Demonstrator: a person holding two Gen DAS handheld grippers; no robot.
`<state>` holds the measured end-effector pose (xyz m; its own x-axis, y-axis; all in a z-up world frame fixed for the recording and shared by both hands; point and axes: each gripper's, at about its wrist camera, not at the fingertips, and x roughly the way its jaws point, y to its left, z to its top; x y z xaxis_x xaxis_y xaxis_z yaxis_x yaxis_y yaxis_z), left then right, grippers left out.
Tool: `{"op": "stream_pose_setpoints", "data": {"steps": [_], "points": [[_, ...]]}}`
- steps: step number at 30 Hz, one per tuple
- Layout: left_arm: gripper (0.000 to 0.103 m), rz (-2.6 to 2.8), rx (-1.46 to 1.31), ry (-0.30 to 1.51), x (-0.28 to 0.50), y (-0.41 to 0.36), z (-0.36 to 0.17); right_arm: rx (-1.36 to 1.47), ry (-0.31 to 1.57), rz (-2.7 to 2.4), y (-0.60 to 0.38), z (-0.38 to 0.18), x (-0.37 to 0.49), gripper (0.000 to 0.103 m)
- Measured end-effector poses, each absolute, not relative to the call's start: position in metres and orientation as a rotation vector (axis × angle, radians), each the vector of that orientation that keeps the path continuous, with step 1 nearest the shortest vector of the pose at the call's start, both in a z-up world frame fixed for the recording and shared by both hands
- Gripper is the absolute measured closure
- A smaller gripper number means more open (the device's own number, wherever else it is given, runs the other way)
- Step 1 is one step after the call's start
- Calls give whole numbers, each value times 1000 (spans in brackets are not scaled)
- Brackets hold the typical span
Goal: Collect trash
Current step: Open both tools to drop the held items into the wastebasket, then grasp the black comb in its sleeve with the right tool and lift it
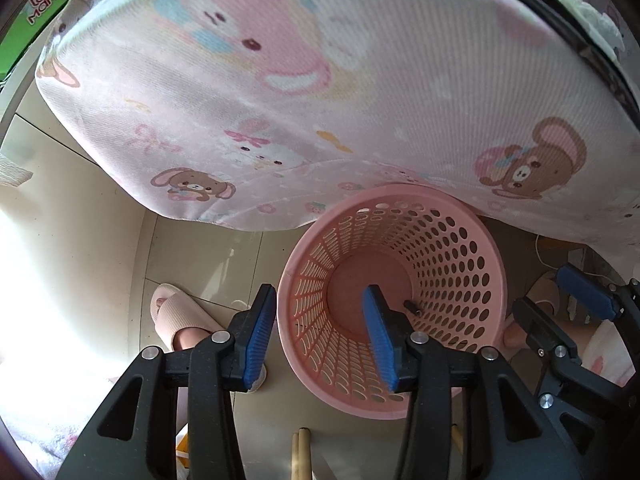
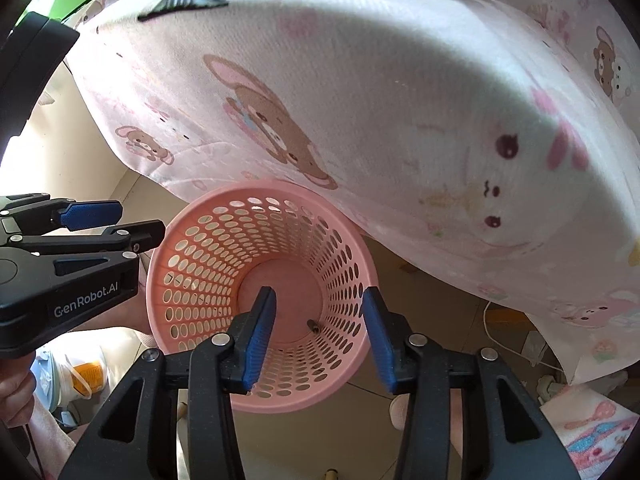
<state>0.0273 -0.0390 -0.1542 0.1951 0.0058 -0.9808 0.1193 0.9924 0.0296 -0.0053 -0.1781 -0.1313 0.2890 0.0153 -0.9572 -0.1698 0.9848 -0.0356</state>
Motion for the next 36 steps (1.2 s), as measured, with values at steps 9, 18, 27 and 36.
{"op": "stream_pose_setpoints", "data": {"steps": [9,18,27,36], "points": [[34,-54,102,1250,30,-35,-123,-80,1171,101,-195,-92,-10,44],[30,-72,72,1273,32,-34,-124,-85,1150,88,-194,-86,-9,35],[30,-64,14,1196,27,-19,-97,-84,1095,91,-192,-64,-15,34],[30,-12,-49,1104,25,1,-63,-25,989,75,-202,-29,-25,32]]}}
